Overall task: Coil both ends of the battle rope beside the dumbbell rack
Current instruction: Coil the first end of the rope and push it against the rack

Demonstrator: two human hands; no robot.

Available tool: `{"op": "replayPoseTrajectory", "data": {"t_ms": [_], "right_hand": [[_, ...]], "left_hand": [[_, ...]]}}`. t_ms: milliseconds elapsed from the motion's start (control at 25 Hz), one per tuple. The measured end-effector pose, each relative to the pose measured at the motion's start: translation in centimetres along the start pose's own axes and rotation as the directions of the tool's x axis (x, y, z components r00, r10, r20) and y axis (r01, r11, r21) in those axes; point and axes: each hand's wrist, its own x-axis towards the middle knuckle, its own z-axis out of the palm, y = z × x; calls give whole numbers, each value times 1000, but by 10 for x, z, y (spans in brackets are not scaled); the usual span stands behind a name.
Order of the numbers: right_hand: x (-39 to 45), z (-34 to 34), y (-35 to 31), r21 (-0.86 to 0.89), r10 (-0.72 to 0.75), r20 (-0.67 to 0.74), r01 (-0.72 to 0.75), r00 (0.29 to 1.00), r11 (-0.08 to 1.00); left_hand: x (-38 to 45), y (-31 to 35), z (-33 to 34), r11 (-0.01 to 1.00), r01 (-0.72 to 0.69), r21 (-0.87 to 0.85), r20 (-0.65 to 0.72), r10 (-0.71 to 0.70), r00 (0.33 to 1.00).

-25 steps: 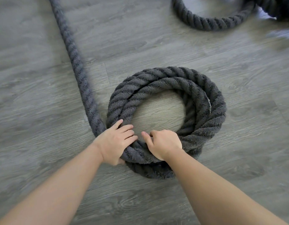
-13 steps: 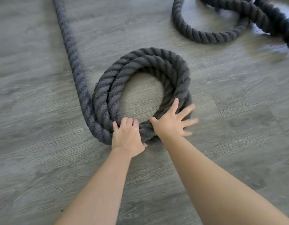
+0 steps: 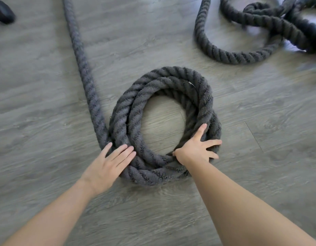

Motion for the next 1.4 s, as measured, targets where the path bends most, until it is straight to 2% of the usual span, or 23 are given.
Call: {"op": "replayPoseTrajectory", "data": {"t_ms": [120,320,400,520,600,680,880,1000,1080,1160,1240,1320,1400], "right_hand": [[4,0,0,-36,-36,-14,36,999,999],[16,-5,-1,-163,-138,-4,136,990,977],[22,-10,-7,-233,-219,30,220,975,947],[35,-20,-24,-352,-323,110,340,940,872],[45,-26,-38,-421,-357,145,384,923,822],[54,-31,-52,-455,-375,174,412,911,789],[76,-50,-94,-490,-406,215,457,888,742],[68,-42,-123,-543,-540,49,476,840,691],[40,-17,-126,-547,-595,-80,463,800,697],[6,10,-119,-453,-526,-154,414,836,790],[-14,23,-112,-296,-366,-224,295,903,908],[-14,25,-112,-204,-248,-251,199,936,958],[-6,25,-118,-214,-214,-256,160,943,964]], "left_hand": [[24,-20,-8,998,11,65,193,-24,981],[46,-23,-47,944,-231,234,328,147,933],[58,-22,-63,916,-335,221,323,256,911],[80,-27,-59,864,-488,128,369,415,832],[89,-29,-50,910,-412,-51,415,395,820],[92,-28,-43,936,-297,-189,408,349,843],[95,-19,-37,963,-52,-265,291,132,947],[104,-16,-37,955,107,-278,291,-22,956],[111,-18,-39,949,153,-277,298,-67,952],[115,-18,-40,942,190,-277,298,-104,949],[118,-15,-41,925,247,-289,293,-160,943],[121,-13,-42,905,304,-298,291,-217,932],[124,-14,-44,893,327,-309,298,-235,925]]}}
